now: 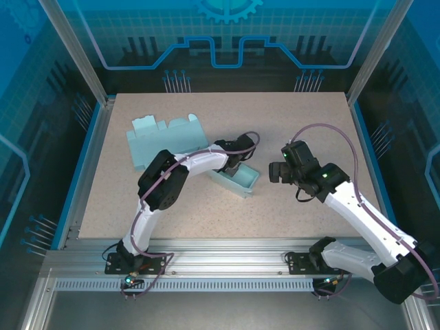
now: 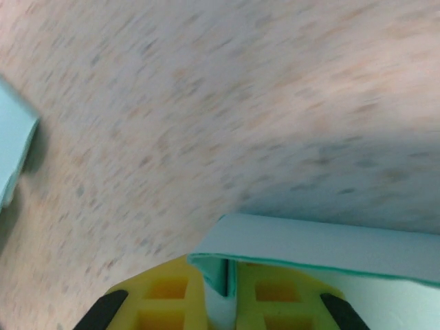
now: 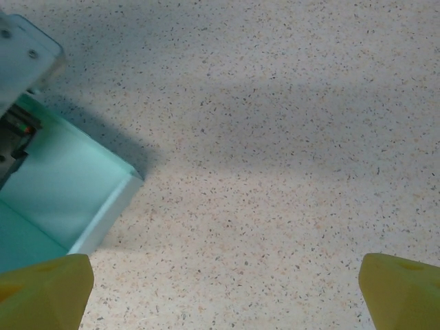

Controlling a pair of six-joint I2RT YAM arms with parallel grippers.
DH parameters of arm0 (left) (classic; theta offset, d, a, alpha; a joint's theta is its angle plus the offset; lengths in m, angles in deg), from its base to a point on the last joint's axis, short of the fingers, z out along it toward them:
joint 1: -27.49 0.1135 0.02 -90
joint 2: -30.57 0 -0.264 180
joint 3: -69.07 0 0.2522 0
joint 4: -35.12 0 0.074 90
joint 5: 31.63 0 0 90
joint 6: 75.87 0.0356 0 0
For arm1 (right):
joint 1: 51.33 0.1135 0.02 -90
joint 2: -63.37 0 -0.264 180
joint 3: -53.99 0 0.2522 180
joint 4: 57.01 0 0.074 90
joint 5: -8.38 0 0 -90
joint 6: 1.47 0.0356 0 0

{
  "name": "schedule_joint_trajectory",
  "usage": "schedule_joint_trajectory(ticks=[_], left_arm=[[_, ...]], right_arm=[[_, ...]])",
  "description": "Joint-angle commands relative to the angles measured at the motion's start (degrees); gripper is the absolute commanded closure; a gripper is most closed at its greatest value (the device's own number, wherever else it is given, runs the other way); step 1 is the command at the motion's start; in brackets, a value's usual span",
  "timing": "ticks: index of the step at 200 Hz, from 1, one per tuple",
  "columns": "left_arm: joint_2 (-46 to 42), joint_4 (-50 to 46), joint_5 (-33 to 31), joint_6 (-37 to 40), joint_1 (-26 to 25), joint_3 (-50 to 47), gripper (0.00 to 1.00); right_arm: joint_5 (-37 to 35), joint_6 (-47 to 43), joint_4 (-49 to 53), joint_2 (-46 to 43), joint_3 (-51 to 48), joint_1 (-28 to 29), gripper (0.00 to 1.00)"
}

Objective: Fold the paper box

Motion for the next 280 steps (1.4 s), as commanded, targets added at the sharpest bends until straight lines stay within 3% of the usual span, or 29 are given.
schedule_joint_trajectory(ticks=[1,34,56,66,80,107,140,161,185,218,246,280], left_arm=[[-1.05,5.67,9.66,15.57,-2.15,-1.69,1.00],[-1.41,6.04,16.93,26.57,-4.03,-1.07,0.97],[-0.57,5.89,15.57,29.04,-4.11,1.67,0.77],[-0.53,5.77,14.05,29.51,-4.04,3.07,0.64],[-0.99,5.78,11.74,29.72,-4.12,4.64,0.57],[-4.68,6.76,8.04,30.05,-4.38,4.82,0.29],[-11.68,7.56,7.94,29.18,-4.91,1.73,0.18],[-16.65,8.07,7.53,26.38,-5.61,-0.87,0.06],[-21.93,6.06,2.12,17.03,-6.65,-1.47,0.01],[-29.57,-8.67,-12.74,-11.11,-6.48,-0.13,0.01],[-36.93,-19.68,-6.15,-33.56,-4.90,-6.10,0.01],[-41.82,-13.81,9.47,-47.45,-2.92,-17.76,0.01]], right_arm=[[-1.46,1.42,0.30,-1.63,0.18,-0.62,0.00],[-2.61,1.67,0.30,-3.09,-0.81,-0.96,0.00],[-2.38,1.68,-0.24,-3.66,-1.66,-1.16,0.00],[-2.29,1.68,-0.39,-3.86,-2.01,-1.15,0.00],[-2.08,1.79,-0.68,-4.28,-2.52,-1.17,0.00],[-1.46,1.96,-1.55,-5.01,-3.66,-1.25,0.00],[-0.59,1.98,-2.66,-5.07,-4.32,-1.33,0.00],[-0.24,1.53,-2.82,-4.60,-4.50,-1.31,0.00],[0.18,1.42,-3.19,-3.77,-5.23,-1.42,0.00],[0.89,1.62,-3.74,-3.32,-5.97,-1.50,0.00],[1.44,1.60,-5.04,-4.27,-8.67,-1.50,0.00],[1.99,1.35,-5.92,-4.76,-9.33,-1.53,0.00]])
